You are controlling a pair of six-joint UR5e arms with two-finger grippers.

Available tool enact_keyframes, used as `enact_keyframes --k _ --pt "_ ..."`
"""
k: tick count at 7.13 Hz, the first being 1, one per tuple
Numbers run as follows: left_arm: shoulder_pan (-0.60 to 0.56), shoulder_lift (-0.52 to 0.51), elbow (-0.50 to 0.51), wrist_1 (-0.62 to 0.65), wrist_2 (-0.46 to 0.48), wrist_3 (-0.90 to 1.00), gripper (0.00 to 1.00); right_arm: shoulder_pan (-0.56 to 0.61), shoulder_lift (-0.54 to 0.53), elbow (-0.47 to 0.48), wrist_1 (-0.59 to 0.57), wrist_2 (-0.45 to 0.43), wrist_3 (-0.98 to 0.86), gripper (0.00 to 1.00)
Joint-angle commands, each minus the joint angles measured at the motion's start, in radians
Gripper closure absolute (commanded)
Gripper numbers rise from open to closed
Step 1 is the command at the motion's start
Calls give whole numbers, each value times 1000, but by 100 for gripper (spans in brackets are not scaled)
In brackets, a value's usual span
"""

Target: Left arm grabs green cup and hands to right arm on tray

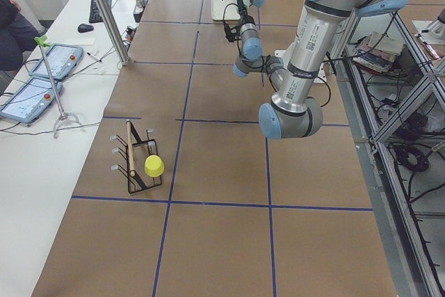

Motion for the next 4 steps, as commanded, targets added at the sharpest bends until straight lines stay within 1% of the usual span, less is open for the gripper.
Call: enact_keyframes --k 1,2,3,4 --pt "-47 1 1 3 0 -1 0 5 -11 8 5 5 2 100" --pt "-80 5 4 4 0 -1 0 8 -46 40 5 9 2 100" --pt "-111 9 12 6 0 5 0 44 -92 62 -1 14 2 100" --pt "-155 12 52 9 -3 7 0 111 -97 58 -39 64 2 100"
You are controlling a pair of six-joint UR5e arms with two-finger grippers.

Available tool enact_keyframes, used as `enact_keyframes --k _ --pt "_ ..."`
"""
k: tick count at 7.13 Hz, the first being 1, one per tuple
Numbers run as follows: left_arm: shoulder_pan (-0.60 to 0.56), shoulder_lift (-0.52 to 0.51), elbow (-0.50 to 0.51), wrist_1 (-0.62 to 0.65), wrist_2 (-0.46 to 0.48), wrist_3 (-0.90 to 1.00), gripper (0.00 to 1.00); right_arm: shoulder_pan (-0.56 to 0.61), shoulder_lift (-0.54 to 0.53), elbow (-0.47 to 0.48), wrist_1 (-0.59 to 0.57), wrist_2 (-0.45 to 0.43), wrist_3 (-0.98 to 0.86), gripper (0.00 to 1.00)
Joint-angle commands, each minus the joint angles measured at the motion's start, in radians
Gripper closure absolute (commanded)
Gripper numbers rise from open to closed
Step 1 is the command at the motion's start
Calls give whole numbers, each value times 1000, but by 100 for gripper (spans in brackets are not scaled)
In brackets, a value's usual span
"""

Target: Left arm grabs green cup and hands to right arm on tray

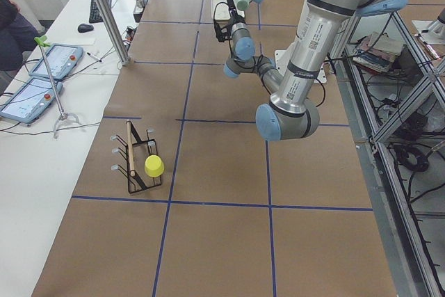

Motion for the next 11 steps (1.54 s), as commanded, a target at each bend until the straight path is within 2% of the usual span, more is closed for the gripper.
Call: enact_keyframes --k 1,2,3,5,6,7,8,11 --pt "-88 49 49 35 -10 4 0 158 -17 8 -149 134 -3 100" --pt "-131 69 47 97 -36 26 0 243 -9 10 -266 222 -36 100" --pt "-197 74 37 223 -147 68 0 300 -8 16 -423 284 -145 100" --pt "-431 82 2 477 -443 174 0 409 -15 22 -688 376 -332 100" --pt "-535 111 -10 583 -587 337 0 446 -18 22 -774 413 -419 100" --pt "-617 145 -13 683 -676 497 0 478 -49 26 -846 439 -530 100" --pt "-662 196 -13 754 -718 652 0 489 -84 37 -923 442 -643 100" --pt "-777 316 -44 1080 -722 1257 0 514 -176 152 -1281 422 -1011 100"
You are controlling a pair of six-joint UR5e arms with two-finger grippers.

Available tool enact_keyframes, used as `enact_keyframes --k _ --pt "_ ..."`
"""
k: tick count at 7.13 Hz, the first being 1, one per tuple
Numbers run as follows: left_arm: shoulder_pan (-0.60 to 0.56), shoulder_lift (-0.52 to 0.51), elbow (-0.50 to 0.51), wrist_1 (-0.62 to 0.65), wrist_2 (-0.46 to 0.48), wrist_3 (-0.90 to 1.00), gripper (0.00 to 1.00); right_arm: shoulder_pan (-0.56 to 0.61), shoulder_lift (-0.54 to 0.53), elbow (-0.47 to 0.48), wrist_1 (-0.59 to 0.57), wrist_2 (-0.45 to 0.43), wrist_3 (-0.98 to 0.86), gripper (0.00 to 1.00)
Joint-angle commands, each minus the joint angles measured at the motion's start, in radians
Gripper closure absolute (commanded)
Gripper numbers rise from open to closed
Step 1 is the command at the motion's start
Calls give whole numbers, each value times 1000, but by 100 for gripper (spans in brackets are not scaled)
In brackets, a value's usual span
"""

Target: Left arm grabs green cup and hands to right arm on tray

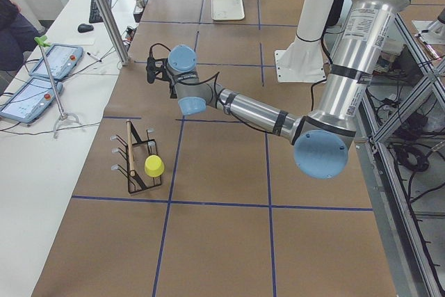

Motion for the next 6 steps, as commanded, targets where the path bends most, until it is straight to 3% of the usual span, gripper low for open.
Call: enact_keyframes --k 1,3,4,5,6 --pt "-83 68 -67 297 -3 425 0 14 -53 119 -319 -47 -279 100" --pt "-155 102 -197 700 3 783 0 20 -56 233 -683 -113 -531 100" --pt "-166 99 -269 936 13 914 0 0 -94 247 -757 -177 -617 100" --pt "-202 101 -329 1096 41 1014 0 -23 -123 213 -760 -266 -647 100" --pt "-210 131 -359 1117 81 1042 0 -46 -118 148 -741 -278 -647 100"
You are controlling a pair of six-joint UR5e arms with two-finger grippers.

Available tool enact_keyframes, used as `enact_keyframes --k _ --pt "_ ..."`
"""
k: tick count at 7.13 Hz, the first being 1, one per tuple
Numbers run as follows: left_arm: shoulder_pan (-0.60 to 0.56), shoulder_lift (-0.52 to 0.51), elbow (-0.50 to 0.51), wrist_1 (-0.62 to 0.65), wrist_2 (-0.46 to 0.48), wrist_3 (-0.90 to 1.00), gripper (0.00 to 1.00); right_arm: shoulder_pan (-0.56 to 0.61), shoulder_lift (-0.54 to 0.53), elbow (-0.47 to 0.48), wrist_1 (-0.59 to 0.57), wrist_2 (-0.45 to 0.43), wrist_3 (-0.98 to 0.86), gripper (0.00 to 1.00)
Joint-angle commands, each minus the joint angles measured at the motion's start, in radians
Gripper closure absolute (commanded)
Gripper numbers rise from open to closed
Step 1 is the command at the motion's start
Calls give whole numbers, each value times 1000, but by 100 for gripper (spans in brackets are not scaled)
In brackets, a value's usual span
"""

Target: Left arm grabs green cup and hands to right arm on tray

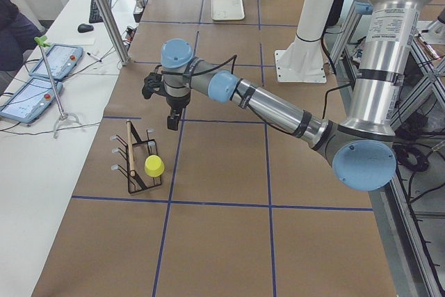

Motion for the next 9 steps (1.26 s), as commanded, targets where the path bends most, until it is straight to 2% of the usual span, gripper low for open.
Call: enact_keyframes --k 1,3,7,9 --pt "-22 54 -62 108 44 84 0 -51 -10 -106 19 -51 -27 100" --pt "-24 56 -68 107 44 84 0 -122 5 -169 39 -52 -11 100" --pt "-22 53 -68 108 44 84 0 -163 -7 -225 51 -74 -8 99" --pt "-21 50 -68 108 44 82 0 -170 -76 -240 271 -86 112 100"
